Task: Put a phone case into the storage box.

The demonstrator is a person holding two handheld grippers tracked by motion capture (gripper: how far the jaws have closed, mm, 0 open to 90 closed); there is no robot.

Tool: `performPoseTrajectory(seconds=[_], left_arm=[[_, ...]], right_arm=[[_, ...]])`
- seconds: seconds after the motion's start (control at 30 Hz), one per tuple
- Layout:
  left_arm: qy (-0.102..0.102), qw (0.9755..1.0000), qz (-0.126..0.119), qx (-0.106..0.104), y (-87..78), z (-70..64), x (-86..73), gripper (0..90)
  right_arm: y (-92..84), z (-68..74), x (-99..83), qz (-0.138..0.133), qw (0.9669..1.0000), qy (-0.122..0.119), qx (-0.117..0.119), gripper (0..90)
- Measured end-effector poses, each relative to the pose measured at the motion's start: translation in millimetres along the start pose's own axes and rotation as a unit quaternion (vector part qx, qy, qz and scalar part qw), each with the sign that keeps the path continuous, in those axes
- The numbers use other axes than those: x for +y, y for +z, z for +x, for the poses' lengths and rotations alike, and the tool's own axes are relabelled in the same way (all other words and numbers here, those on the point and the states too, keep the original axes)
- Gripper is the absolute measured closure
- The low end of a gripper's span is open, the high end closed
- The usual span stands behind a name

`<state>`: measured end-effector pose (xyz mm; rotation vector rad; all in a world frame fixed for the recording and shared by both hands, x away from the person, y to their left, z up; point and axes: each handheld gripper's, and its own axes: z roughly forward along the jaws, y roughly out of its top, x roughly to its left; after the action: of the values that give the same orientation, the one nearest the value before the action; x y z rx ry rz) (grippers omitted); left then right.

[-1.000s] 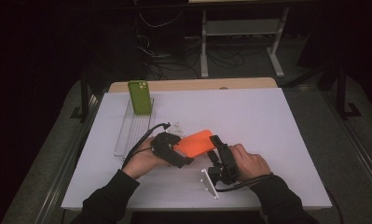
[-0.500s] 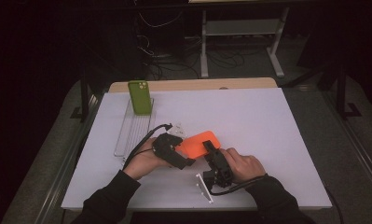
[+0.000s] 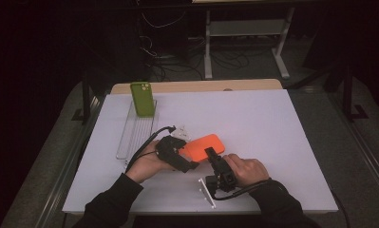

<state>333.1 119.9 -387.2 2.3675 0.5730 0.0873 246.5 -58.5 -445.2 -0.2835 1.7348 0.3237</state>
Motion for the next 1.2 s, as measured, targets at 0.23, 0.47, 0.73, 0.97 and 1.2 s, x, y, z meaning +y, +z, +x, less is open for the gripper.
performPoseTrajectory(seconds=[0.23,0.47,0.73,0.97,1.2], left_arm=[[-0.012,0.9997,-0.020,-0.011,-0.1,0.2,0.0,14.7],[-0.009,0.9993,-0.034,-0.014,-1.3,-0.5,-1.5,5.1],[-0.004,0.9981,-0.058,-0.019,-9.5,2.8,-1.9,0.0],[-0.004,0.9974,-0.069,-0.019,-12.1,5.2,-2.7,0.0],[-0.002,0.9970,-0.077,-0.006,-15.7,7.9,-2.0,0.0]], right_arm=[[-1.7,-3.9,0.0,0.002,0.9999,0.013,-0.005,81.2],[0.0,-3.0,-1.2,0.000,0.9995,0.032,-0.008,82.0],[1.8,-8.7,-5.7,0.007,0.9976,0.069,0.001,81.8],[5.7,-15.8,-16.5,0.024,0.9912,0.129,0.019,81.6],[7.3,-24.7,-27.2,0.033,0.9757,0.209,0.057,81.6]])
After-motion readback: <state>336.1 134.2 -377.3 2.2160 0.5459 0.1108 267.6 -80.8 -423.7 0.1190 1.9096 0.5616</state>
